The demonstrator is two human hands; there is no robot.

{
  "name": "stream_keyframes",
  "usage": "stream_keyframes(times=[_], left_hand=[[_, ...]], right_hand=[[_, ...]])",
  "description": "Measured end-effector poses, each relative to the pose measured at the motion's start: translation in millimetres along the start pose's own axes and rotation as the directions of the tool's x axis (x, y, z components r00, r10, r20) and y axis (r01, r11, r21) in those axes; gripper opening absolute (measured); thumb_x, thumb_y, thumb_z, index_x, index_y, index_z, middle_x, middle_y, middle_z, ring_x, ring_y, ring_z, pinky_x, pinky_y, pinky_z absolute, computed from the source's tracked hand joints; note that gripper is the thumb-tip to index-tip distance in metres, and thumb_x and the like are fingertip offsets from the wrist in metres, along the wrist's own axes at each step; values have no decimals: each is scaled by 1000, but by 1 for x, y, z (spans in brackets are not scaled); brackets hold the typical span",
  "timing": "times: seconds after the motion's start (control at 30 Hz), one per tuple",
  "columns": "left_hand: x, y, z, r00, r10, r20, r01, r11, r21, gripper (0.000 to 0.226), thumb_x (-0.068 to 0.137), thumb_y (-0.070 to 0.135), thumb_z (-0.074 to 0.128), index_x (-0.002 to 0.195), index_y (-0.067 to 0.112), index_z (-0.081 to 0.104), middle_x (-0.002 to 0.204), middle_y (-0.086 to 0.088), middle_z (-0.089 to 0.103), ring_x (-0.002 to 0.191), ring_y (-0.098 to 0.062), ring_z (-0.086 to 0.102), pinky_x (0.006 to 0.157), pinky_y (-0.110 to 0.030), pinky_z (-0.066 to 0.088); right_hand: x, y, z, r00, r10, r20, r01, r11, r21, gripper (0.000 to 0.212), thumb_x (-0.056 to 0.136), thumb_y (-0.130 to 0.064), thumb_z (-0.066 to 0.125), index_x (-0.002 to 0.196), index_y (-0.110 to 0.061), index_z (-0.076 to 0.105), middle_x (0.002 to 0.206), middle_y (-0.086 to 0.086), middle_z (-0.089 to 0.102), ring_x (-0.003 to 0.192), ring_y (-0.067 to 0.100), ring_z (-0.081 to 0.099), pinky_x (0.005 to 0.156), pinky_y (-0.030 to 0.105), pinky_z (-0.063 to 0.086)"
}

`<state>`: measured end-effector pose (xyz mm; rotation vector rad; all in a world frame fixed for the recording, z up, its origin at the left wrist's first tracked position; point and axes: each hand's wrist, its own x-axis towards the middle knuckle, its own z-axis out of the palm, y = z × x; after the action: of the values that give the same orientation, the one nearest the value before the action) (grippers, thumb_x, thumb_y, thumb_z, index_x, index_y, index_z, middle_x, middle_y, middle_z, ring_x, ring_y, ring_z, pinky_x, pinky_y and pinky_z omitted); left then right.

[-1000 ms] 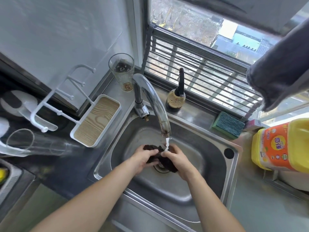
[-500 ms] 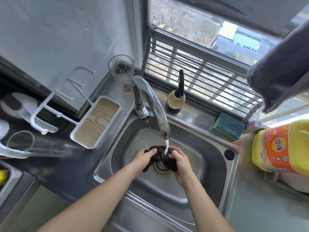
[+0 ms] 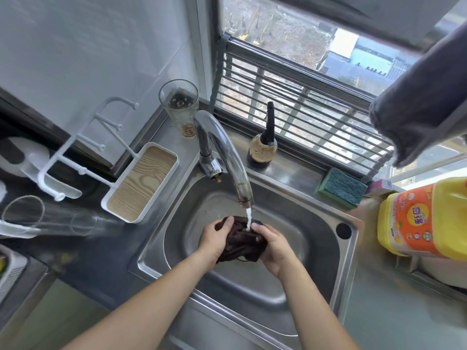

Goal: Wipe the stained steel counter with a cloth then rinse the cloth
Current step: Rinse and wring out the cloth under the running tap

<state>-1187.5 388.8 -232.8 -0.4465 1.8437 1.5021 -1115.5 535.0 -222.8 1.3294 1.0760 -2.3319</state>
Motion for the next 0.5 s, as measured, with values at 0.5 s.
stream_keyframes(times=[0.5], left_hand=[[-9,16,33,983,-168,77,177,974,-144,41,104,42,48,86,15,74,76,2,77,75,-15,71,65,-22,55]], right_hand=[[7,35,48,828,-461,-319,270,827,-492,25,95,-47,66,95,-23,64,89,-1,73,87,16,68,84,37,53]])
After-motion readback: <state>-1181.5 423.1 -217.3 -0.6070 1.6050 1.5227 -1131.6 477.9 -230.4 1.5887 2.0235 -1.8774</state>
